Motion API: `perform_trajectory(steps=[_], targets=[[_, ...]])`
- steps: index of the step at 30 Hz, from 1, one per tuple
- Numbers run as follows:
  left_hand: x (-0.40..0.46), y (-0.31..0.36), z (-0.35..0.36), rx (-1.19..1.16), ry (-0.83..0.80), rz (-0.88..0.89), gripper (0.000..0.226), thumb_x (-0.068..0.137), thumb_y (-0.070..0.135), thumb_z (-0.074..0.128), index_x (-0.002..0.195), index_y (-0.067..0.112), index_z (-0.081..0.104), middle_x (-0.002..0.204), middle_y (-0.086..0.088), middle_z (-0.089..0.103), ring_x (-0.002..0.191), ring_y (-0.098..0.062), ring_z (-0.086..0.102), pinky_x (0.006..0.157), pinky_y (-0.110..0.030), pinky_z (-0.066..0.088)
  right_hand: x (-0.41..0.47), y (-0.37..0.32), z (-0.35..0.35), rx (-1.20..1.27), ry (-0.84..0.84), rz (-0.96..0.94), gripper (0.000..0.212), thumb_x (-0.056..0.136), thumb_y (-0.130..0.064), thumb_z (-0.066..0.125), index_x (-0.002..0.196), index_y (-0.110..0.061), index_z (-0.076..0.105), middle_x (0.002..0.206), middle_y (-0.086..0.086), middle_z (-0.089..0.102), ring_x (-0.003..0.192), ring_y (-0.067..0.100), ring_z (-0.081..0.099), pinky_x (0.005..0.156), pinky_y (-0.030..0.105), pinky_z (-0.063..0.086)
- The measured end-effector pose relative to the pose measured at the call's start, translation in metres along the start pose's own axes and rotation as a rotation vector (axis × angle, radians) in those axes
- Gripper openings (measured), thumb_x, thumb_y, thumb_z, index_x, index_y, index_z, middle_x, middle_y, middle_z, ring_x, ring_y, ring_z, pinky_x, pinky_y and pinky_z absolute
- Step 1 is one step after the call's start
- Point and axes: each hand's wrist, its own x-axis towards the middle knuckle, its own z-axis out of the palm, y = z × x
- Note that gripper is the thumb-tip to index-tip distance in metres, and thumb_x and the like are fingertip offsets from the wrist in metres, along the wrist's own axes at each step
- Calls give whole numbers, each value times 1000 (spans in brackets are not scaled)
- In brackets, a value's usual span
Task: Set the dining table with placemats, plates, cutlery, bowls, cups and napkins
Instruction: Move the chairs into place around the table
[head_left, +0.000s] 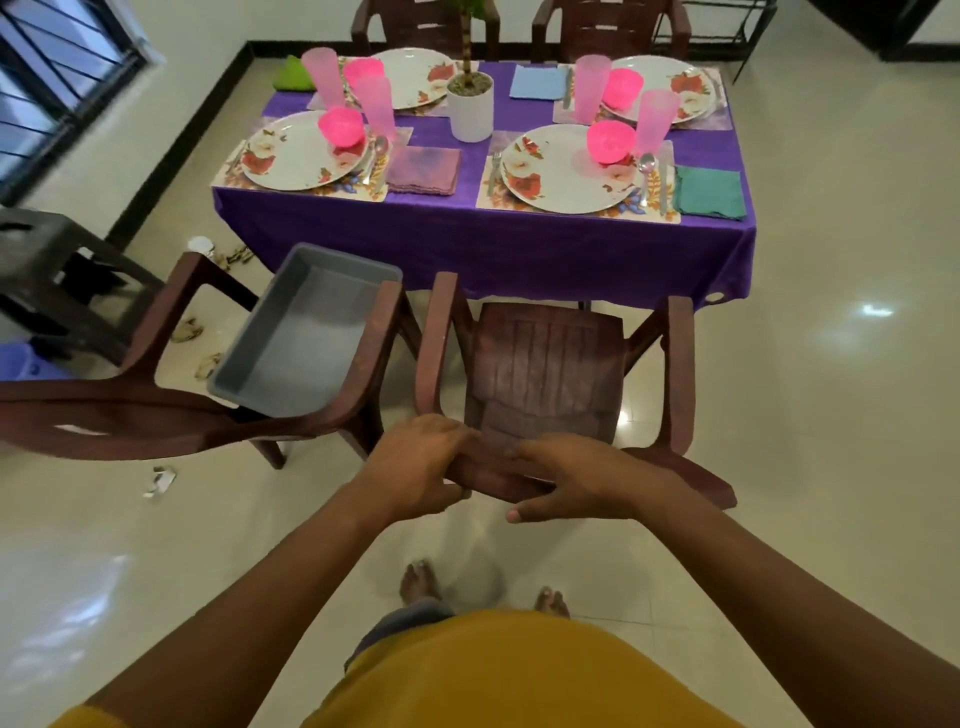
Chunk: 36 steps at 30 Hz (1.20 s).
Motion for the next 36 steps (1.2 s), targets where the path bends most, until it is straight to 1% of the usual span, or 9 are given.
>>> perform_trajectory(steps=[4,7,11,14,16,20,26,31,36], targets=[[-21,-43,-23,6,-37,-79,74,80,49,82,146,34,52,143,8,60,134,-15,52,115,-40,42,42,-48,-8,-52,108,-52,55,90,-62,65,136,-33,55,124,-7,64,106,14,61,90,41,56],[-44,-94,-40,33,-63,-144,89,82,51,81,157,30,39,161,2,44,151,-20,36,124,-43,30,80,-89,-5,-14,170,-79,46,92,-56,64,131,-34,58,121,-10,65,101,10,64,87,39,58],[-88,-186,-61,47,-130,-161,106,80,56,82,163,22,24,167,-5,31,156,-25,24,126,-38,20,138,-163,6,-37,244,-70,58,92,-55,67,144,-32,53,140,-3,60,124,19,59,98,39,53],[-123,-251,-71,102,-188,-176,113,77,64,81,163,19,23,168,-6,29,156,-26,23,127,-39,17,181,-223,21,-39,239,-80,55,90,-57,70,137,-33,56,135,-4,61,122,21,59,92,37,54],[-143,-290,-72,124,-223,-174,112,76,65,81,162,20,27,166,-5,34,153,-26,31,126,-40,22,209,-260,35,-45,235,-63,66,87,-63,70,142,-32,52,138,-5,58,125,20,55,95,40,53],[-173,-353,-64,129,-216,-141,99,73,60,84,155,25,40,152,-1,54,132,-24,55,110,-40,46,254,-319,57,-119,269,-52,72,87,-63,68,147,-28,47,139,-3,57,125,21,53,99,42,50],[-200,-430,-37,115,-216,-179,85,73,51,80,149,27,50,137,4,64,121,-22,63,97,-40,54,302,-372,81,-247,234,-69,44,88,-61,68,112,-24,61,105,-4,65,93,19,62,78,39,55],[-201,-468,-13,133,-137,-173,38,70,43,49,102,35,66,94,13,71,84,-16,68,67,-35,58,329,-393,96,-345,304,-4,30,91,-47,64,105,-20,60,100,1,67,90,25,66,66,33,42],[-198,-459,-19,124,-92,-136,13,67,35,55,74,26,62,69,9,62,61,-17,60,55,-28,50,348,-411,106,-337,345,41,14,92,-28,62,101,-18,62,95,4,69,83,28,69,63,33,39]])
